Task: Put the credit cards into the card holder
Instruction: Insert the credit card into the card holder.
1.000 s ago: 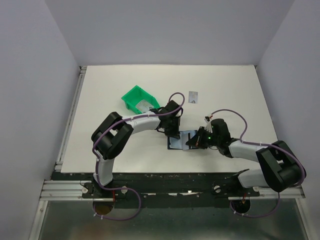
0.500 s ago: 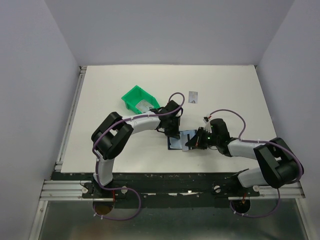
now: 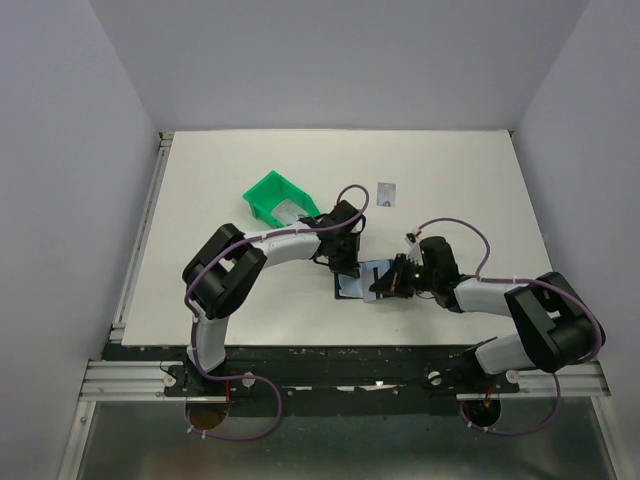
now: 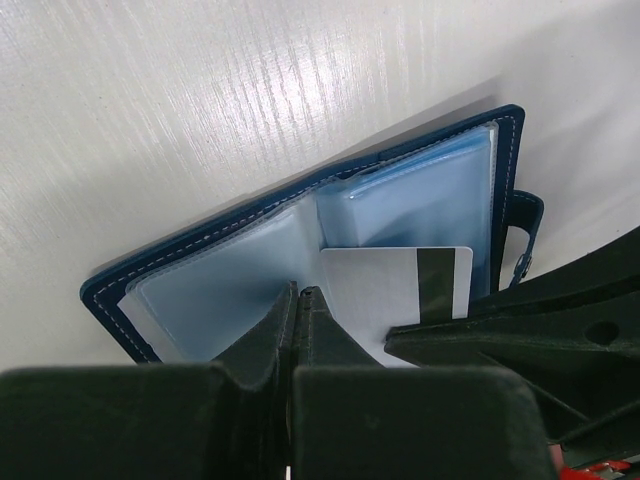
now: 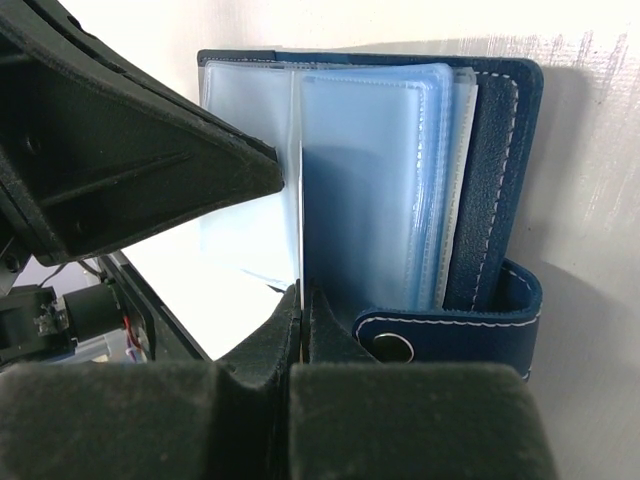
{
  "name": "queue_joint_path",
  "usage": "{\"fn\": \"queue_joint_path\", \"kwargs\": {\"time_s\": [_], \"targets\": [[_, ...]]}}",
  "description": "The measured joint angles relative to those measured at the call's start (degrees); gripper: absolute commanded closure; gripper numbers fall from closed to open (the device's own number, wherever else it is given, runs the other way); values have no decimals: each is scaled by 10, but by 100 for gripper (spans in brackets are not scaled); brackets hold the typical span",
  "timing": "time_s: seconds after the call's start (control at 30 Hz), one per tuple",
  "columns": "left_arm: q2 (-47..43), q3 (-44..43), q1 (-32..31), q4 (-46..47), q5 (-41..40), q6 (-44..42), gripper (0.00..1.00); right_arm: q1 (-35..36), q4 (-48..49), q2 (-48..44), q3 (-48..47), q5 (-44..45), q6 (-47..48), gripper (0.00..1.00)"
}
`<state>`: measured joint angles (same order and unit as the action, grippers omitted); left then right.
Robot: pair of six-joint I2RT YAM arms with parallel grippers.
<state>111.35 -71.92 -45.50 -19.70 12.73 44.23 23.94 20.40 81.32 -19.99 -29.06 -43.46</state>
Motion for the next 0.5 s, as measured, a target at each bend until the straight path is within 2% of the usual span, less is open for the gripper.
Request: {"fn": "queue_joint_path", "kwargs": {"time_s": [0.5], "targets": [[-39,24,14,-29,-17,-9,100,0,14,19,-3,-5,-3,100]]}}
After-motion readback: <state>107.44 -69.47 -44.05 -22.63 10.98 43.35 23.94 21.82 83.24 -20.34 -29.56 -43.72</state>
